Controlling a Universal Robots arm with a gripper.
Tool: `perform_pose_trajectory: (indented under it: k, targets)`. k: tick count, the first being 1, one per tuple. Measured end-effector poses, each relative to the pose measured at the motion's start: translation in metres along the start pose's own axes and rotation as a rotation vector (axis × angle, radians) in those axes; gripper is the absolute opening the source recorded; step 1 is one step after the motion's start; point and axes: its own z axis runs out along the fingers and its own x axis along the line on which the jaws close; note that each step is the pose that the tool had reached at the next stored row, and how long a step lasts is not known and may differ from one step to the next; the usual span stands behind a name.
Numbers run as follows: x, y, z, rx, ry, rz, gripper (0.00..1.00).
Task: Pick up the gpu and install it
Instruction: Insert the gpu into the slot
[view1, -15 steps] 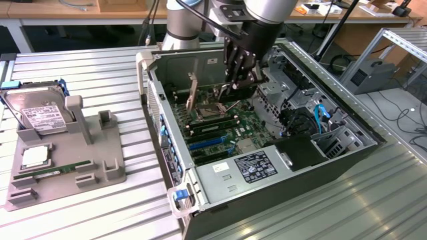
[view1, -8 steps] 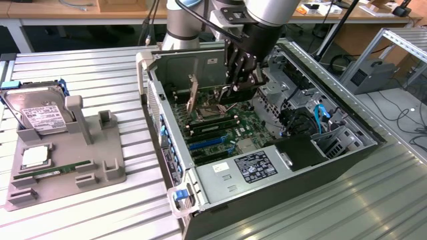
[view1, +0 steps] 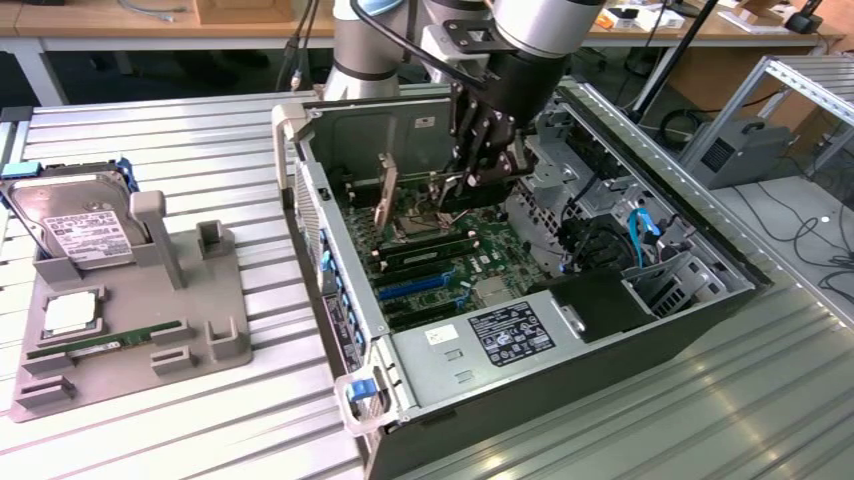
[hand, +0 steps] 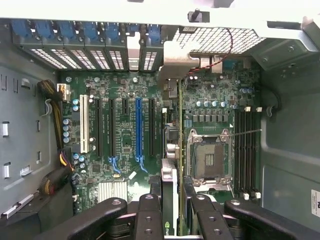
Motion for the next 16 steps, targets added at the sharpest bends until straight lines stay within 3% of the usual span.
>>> perform_pose_trajectory:
  k: [16]
  targets:
    - [0.0074, -0.0002, 0.0030, 0.0000, 0.0000, 0.000, 0.27]
